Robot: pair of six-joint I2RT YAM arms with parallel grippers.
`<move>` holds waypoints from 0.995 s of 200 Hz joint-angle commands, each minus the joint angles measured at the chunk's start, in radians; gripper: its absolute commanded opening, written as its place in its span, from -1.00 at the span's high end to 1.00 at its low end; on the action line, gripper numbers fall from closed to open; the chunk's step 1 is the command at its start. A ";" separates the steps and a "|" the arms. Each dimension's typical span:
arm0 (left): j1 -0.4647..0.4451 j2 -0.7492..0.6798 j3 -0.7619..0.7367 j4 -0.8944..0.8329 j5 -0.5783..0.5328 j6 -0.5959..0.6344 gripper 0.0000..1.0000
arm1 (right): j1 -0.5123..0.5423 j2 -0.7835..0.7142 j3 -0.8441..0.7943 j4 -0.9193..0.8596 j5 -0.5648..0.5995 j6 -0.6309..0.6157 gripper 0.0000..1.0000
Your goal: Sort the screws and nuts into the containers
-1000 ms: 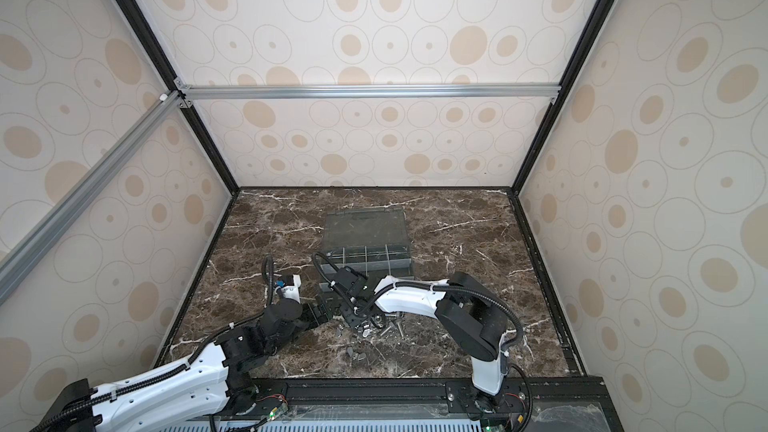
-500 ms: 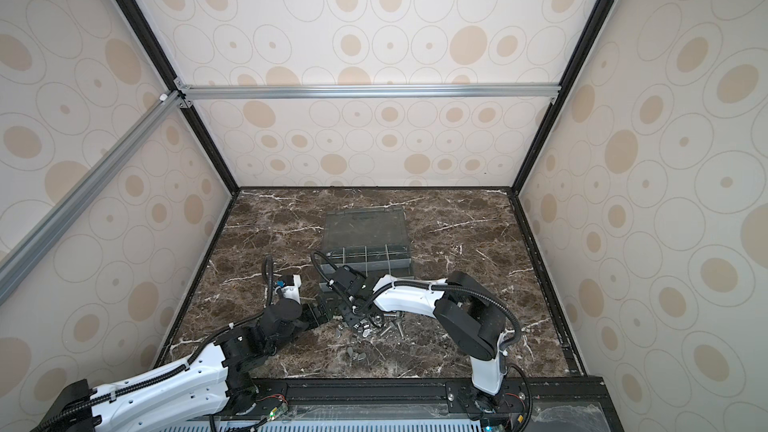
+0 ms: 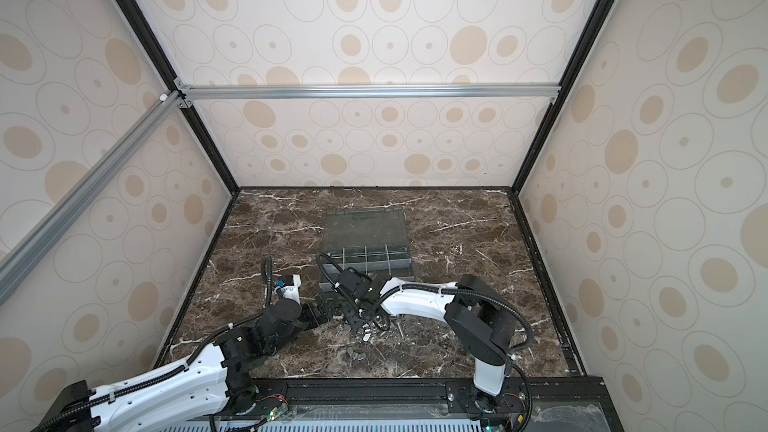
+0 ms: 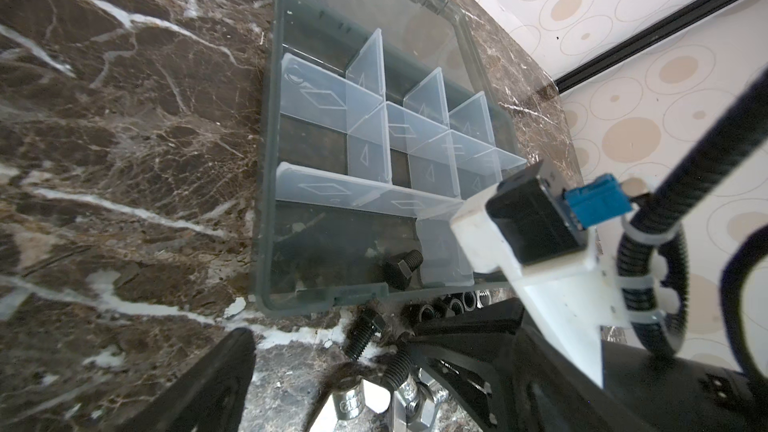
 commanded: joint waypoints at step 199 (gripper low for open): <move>0.007 0.006 -0.044 0.084 0.010 -0.001 -0.92 | -0.129 0.020 0.249 -0.143 0.006 -0.132 0.92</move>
